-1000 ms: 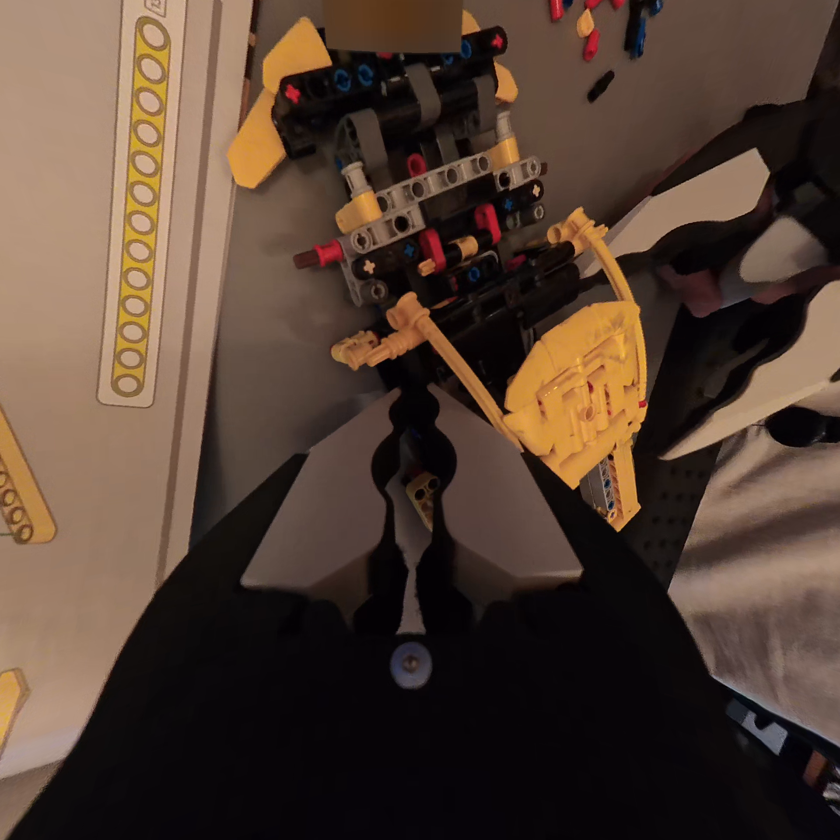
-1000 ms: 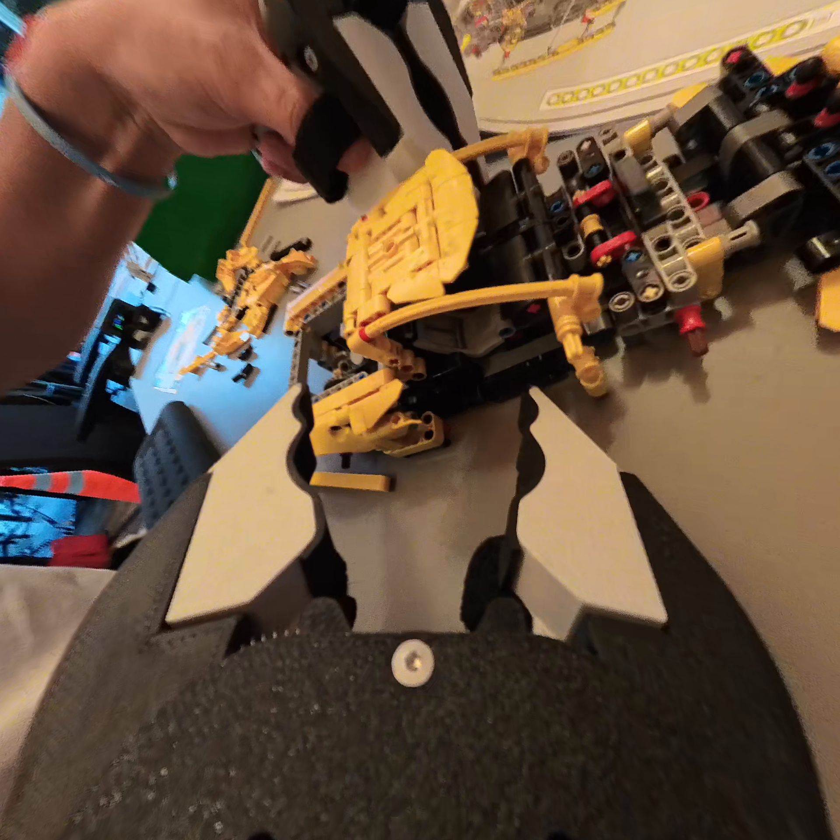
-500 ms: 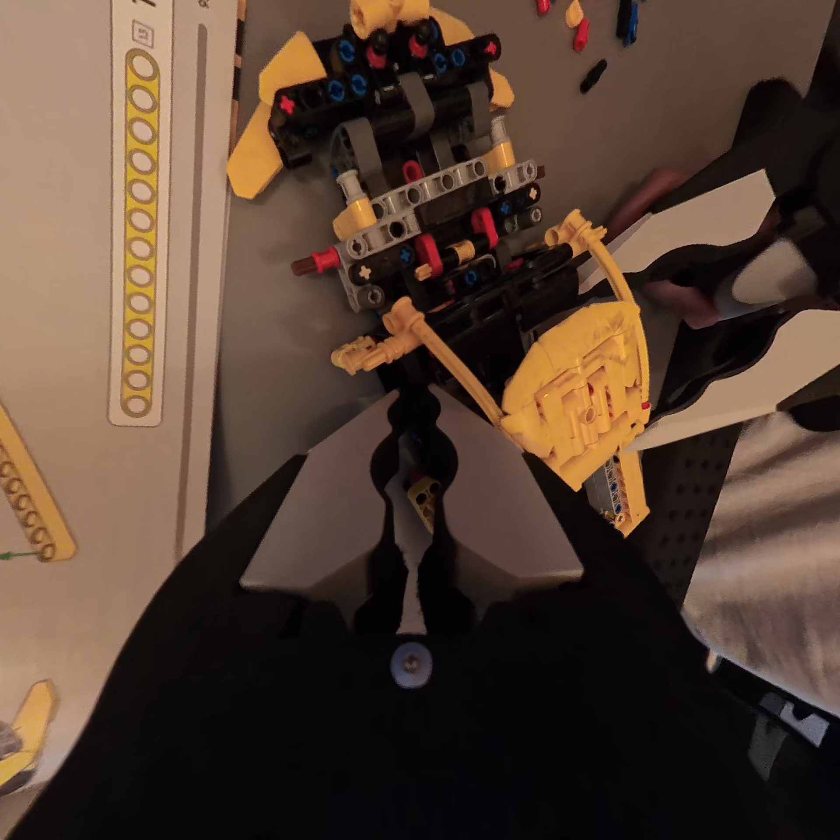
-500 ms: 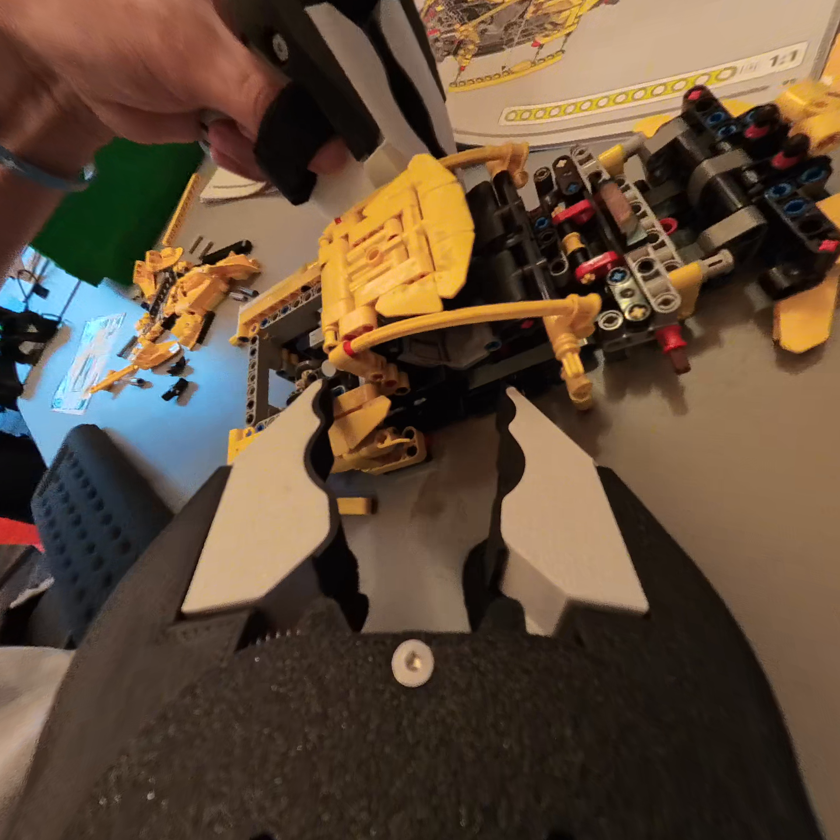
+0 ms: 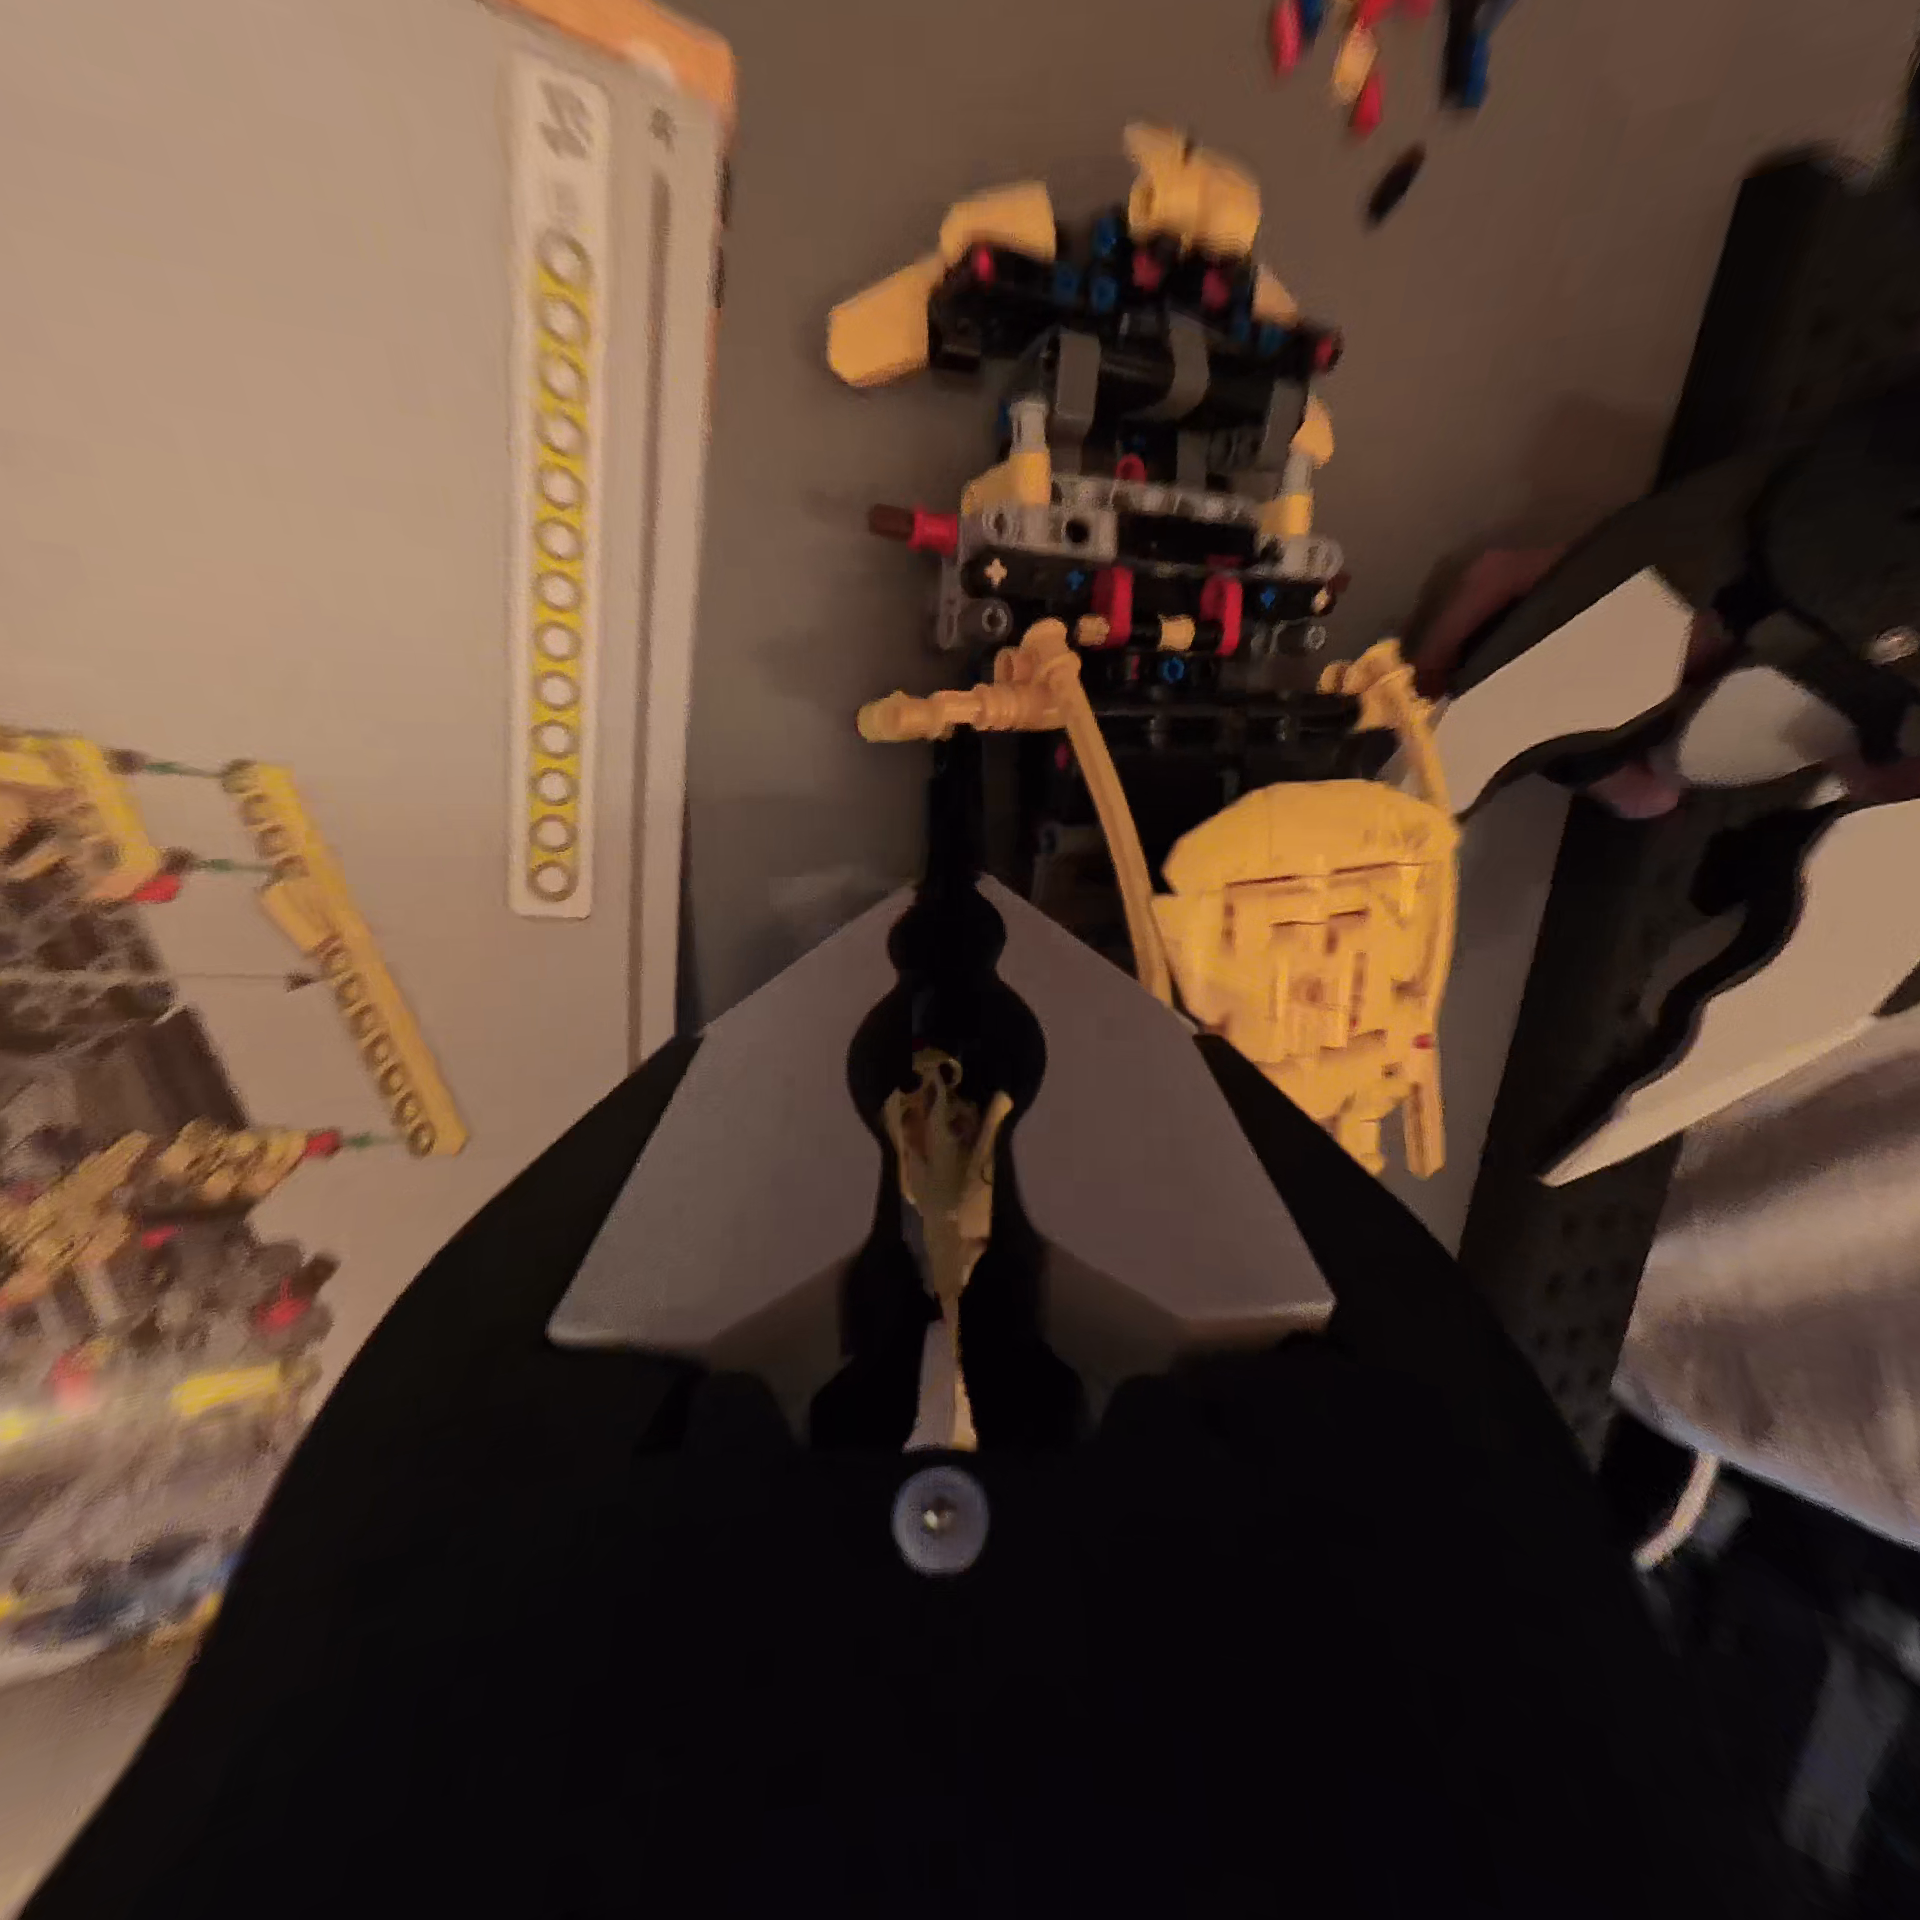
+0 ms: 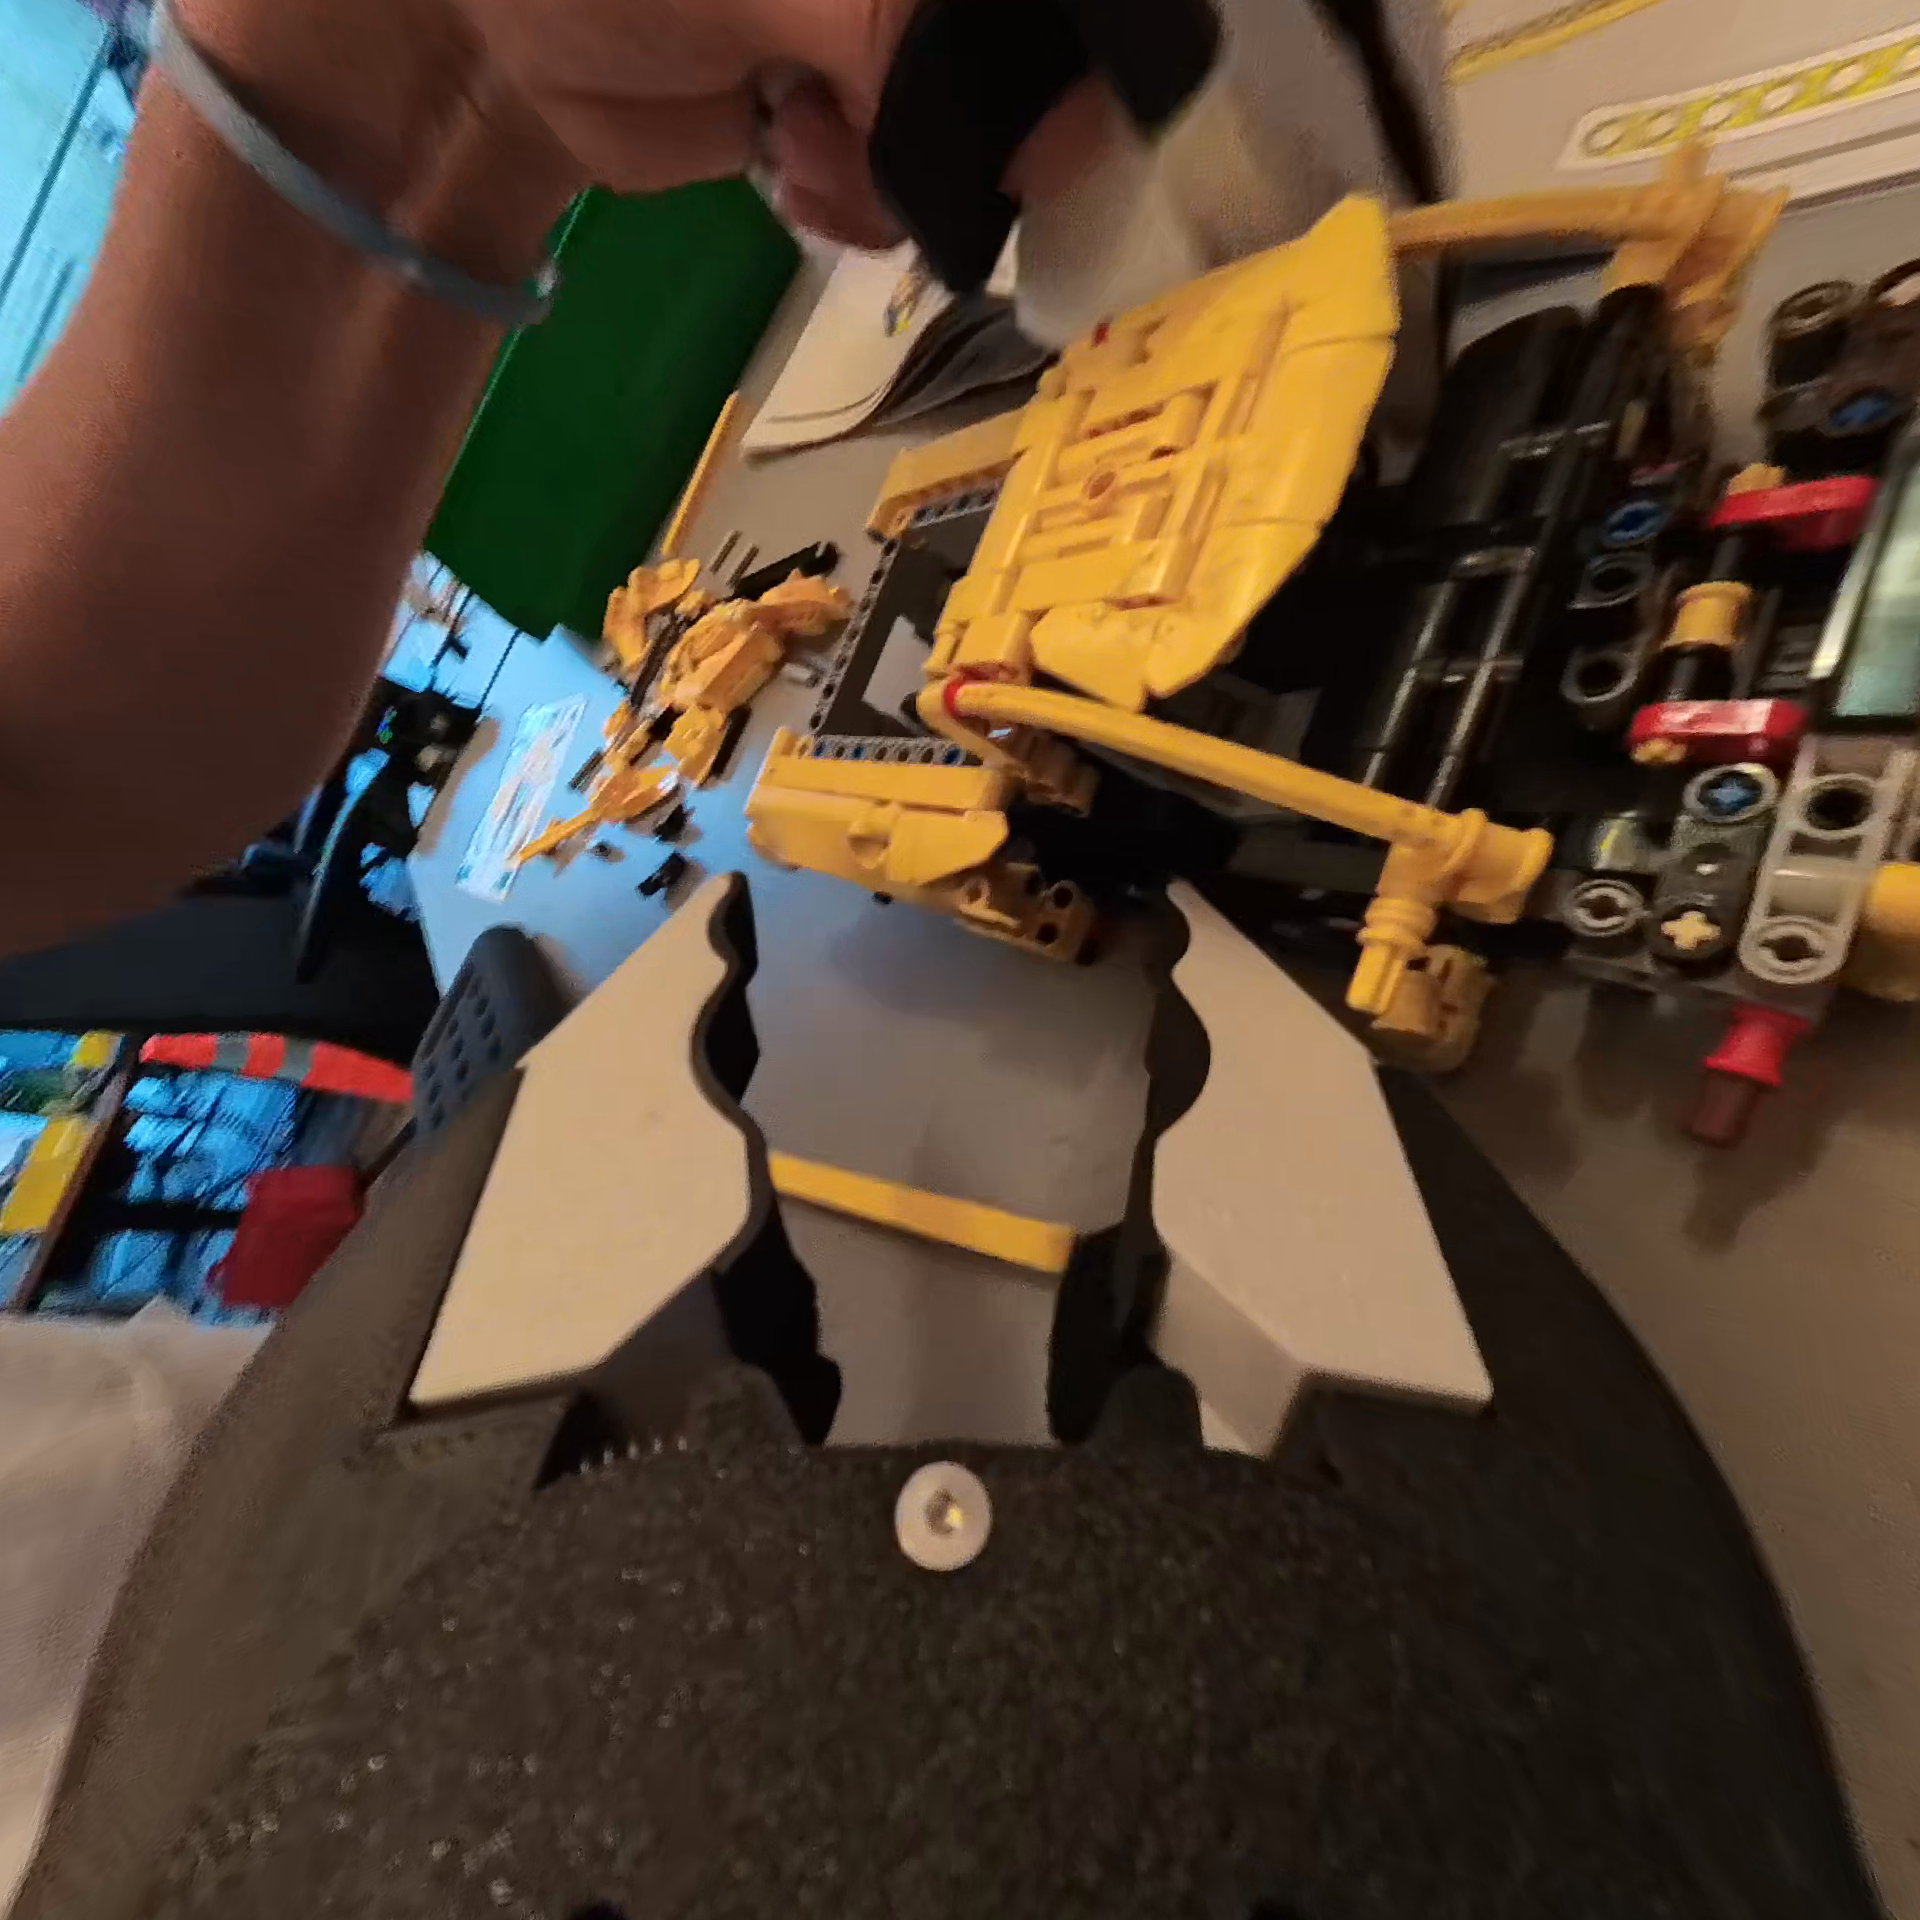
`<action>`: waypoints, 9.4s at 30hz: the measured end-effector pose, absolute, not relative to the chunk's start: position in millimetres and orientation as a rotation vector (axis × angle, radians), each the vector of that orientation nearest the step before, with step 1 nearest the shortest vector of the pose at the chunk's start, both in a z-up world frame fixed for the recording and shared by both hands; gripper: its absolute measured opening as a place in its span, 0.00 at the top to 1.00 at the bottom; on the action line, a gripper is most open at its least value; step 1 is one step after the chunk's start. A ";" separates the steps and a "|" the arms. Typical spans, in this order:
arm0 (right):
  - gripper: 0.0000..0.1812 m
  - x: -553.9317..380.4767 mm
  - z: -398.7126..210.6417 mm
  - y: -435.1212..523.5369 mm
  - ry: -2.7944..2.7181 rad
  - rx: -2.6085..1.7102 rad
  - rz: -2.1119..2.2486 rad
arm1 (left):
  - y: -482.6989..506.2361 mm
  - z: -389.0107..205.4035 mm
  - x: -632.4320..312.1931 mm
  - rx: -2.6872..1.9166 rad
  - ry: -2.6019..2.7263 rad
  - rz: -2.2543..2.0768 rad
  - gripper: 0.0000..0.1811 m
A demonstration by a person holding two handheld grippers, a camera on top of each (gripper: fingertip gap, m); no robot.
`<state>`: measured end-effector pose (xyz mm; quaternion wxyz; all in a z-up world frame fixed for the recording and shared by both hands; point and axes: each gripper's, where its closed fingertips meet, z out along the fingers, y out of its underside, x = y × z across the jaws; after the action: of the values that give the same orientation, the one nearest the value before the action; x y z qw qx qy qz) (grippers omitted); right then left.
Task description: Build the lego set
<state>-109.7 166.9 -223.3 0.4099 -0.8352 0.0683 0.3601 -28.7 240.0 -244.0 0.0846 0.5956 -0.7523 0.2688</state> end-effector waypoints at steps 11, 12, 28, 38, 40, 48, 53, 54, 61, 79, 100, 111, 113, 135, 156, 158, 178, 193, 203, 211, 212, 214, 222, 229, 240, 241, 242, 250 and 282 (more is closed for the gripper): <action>0.58 -17.7 -150.2 151.5 -0.037 -1.783 0.396 | 304.9 -135.1 -104.0 3.006 -1.536 1.914 0.87; 0.59 -5.6 -145.7 160.3 -0.064 -1.770 0.319 | 314.4 -136.3 -120.9 3.149 -1.406 1.949 0.87; 0.67 -79.4 -145.6 176.0 -0.488 -1.972 0.589 | 349.9 -148.5 -192.1 3.315 -1.178 2.041 0.87; 0.72 -109.3 -242.3 98.9 -0.979 -2.212 0.478 | 355.8 -148.7 -201.4 3.290 -1.055 2.106 0.87; 0.73 -115.5 -248.5 97.8 -1.048 -2.197 0.477 | 357.6 -145.3 -204.8 3.310 -1.057 2.114 0.87; 0.96 -96.6 -262.4 103.4 -1.239 -2.184 0.195 | 371.4 -133.0 -283.6 3.587 -1.278 1.699 0.87; 0.96 -68.2 -262.8 99.7 -1.175 -2.210 0.225 | 373.9 -169.5 -393.0 3.594 -1.183 0.959 0.87; 0.96 -67.0 -262.9 98.4 -1.168 -2.216 0.244 | 370.2 -180.3 -409.0 3.552 -1.140 0.864 0.87; 0.85 -99.1 -236.4 107.2 -0.947 -2.161 0.497 | 393.9 -222.6 -408.6 3.570 -0.905 0.495 0.87; 0.89 -95.4 -204.5 45.4 -0.591 -2.116 0.838 | 409.7 -222.8 -365.2 3.499 -1.207 0.329 0.96; 0.85 -9.7 -203.8 35.5 -0.312 -2.145 0.540 | 74.7 -251.9 -132.8 1.732 -2.742 0.890 0.96; 0.83 74.7 -223.8 12.6 -0.110 -2.305 0.421 | 103.2 -225.7 -118.4 1.897 -2.662 1.193 0.86; 0.83 104.6 -230.3 8.4 -0.048 -2.338 0.315 | 132.0 -196.7 -110.1 2.073 -2.566 1.412 0.86; 0.86 196.8 -261.7 32.7 -0.155 -2.427 0.004 | 356.9 -135.9 -180.8 3.142 -1.374 2.344 0.86; 0.96 -46.6 -254.5 68.3 -0.633 -2.360 0.409 | 347.3 -153.4 -167.2 3.197 -1.601 2.098 0.86; 0.96 -50.6 -262.7 67.0 -0.651 -2.381 0.378 | 347.1 -152.7 -167.3 3.180 -1.575 2.121 0.86; 0.87 196.8 -248.1 91.1 -0.279 -2.382 -0.077 | 345.7 -149.6 -172.4 3.229 -1.630 2.065 0.86; 0.90 184.1 -262.3 102.1 -0.339 -2.435 -0.007 | 345.4 -147.0 -173.0 3.207 -1.589 2.118 0.86; 0.92 185.1 -246.3 102.7 -0.319 -2.387 -0.017 | 344.9 -152.5 -170.4 3.221 -1.639 2.048 0.86; 0.92 82.3 -176.7 100.7 -0.512 -2.208 0.239 | 342.9 -154.7 -167.7 3.211 -1.658 2.026 0.86; 0.92 59.3 -179.6 95.4 -0.587 -2.204 0.285 | 342.4 -154.4 -167.3 3.209 -1.663 2.026 0.86; 0.92 18.8 -194.0 83.6 -0.749 -2.196 0.320 | 341.0 -154.3 -166.2 3.202 -1.675 2.022 0.86; 0.92 -35.7 -255.2 66.4 -0.813 -2.346 0.383 | 335.7 -153.1 -163.4 3.183 -1.715 2.006 0.86; 0.92 -35.6 -262.1 66.4 -0.742 -2.352 0.344 | 332.7 -148.0 -165.1 3.185 -1.724 2.023 0.86; 0.89 97.9 -230.4 63.3 -0.314 -2.339 0.157 | 330.0 -151.8 -160.9 3.169 -1.759 1.987 0.86; 0.89 110.9 -230.9 61.0 -0.277 -2.345 0.137 | 330.0 -152.5 -160.8 3.173 -1.766 1.976 0.86; 0.89 119.7 -231.6 59.6 -0.251 -2.346 0.126 | 330.1 -153.1 -160.6 3.175 -1.772 1.967 0.86; 0.90 94.4 -245.6 82.3 -0.318 -2.356 0.225 | 331.1 -160.9 -158.1 3.183 -1.797 1.904 0.86; 1.00 -25.4 -244.3 62.9 -0.858 -2.276 0.305 | 329.4 -161.6 -158.2 3.183 -1.831 1.877 0.86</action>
<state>-25.4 62.9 -244.3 0.3383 -0.8737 -0.3294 0.1169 -158.2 329.4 -161.6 -0.4714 0.6807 -0.3916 0.4013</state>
